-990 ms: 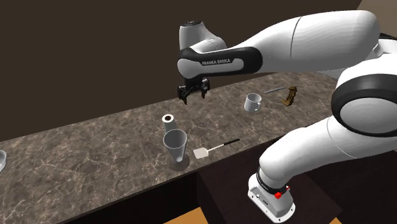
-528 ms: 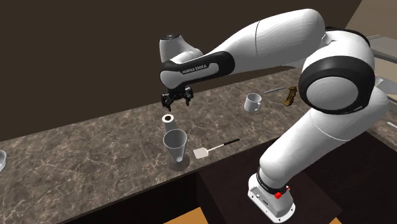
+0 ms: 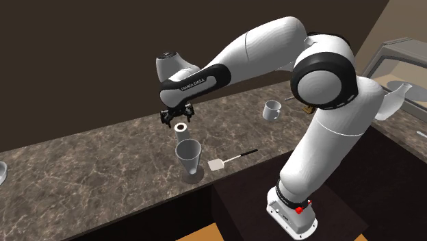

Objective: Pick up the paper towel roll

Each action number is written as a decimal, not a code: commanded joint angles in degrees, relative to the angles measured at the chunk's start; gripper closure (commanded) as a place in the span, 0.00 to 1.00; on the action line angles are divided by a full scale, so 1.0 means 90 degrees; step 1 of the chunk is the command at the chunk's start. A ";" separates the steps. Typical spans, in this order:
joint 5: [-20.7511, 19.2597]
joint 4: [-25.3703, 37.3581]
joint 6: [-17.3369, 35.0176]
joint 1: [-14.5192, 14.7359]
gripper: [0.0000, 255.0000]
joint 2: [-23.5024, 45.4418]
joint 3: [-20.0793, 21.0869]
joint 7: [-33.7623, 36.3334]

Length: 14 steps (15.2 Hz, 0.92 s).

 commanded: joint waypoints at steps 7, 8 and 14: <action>-0.0134 -0.0241 0.0473 0.0032 1.00 0.0252 -0.0002 0.0113; -0.0135 -0.0237 0.0472 0.0034 1.00 0.0256 -0.0001 0.0117; -0.0134 -0.0228 0.0463 0.0032 1.00 0.0255 -0.0002 0.0113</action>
